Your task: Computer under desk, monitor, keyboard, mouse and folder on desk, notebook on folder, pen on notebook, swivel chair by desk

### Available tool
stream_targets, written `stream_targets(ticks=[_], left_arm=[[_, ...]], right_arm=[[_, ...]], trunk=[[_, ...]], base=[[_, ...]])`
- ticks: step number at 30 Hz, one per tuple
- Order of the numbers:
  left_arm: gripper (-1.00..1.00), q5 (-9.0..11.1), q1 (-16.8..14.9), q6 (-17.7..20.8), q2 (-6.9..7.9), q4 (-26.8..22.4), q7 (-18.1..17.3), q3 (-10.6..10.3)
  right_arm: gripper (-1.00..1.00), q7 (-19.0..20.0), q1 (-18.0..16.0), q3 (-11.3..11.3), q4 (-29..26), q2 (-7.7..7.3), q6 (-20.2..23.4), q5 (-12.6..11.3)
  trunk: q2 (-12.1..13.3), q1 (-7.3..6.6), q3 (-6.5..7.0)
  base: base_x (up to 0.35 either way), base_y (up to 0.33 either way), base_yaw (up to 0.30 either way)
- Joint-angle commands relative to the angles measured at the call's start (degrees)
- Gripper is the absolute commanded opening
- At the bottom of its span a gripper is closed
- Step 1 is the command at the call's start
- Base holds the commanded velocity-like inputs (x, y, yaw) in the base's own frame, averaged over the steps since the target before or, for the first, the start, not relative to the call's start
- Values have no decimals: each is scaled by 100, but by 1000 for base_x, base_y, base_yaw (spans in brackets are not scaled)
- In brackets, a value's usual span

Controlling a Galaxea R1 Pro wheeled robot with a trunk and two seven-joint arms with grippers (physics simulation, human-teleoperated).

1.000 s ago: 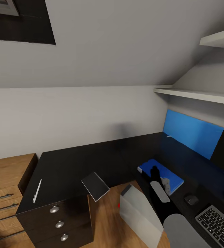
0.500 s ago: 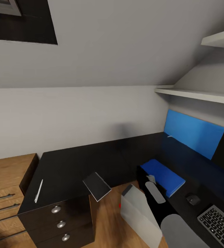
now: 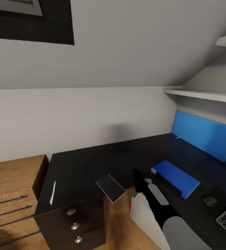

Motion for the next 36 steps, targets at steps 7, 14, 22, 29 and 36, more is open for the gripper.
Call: stream_targets(ticks=[7, 14, 22, 29, 36], left_arm=[[100, 59, -7, -58, 7, -8, 28, -37], [100, 75, -7, -227, 6, -26, 42, -6], [100, 91, -7, -404, 0, -38, 68, 244], [100, 87, -7, -448, -27, -41, 86, 478], [100, 85, -7, -457, -101, -41, 99, 530]], right_arm=[[100, -33, 13, 15, 0, 24, 22, -39], [100, -32, 17, 17, -3, 24, 21, -41], [100, -32, 18, 17, 0, 22, 20, -35], [100, -25, 18, 17, 1, 21, 15, -33], [100, -24, 18, 17, 6, 14, 20, -33]], trunk=[[-5, 0, -7], [-5, 0, -7], [-245, 132, -115], [-526, 286, -240], [-807, 440, -366]], base=[[0, 116, 0], [0, 12, 0], [0, 2, 0], [0, 0, 0], [-147, -48, 0]])
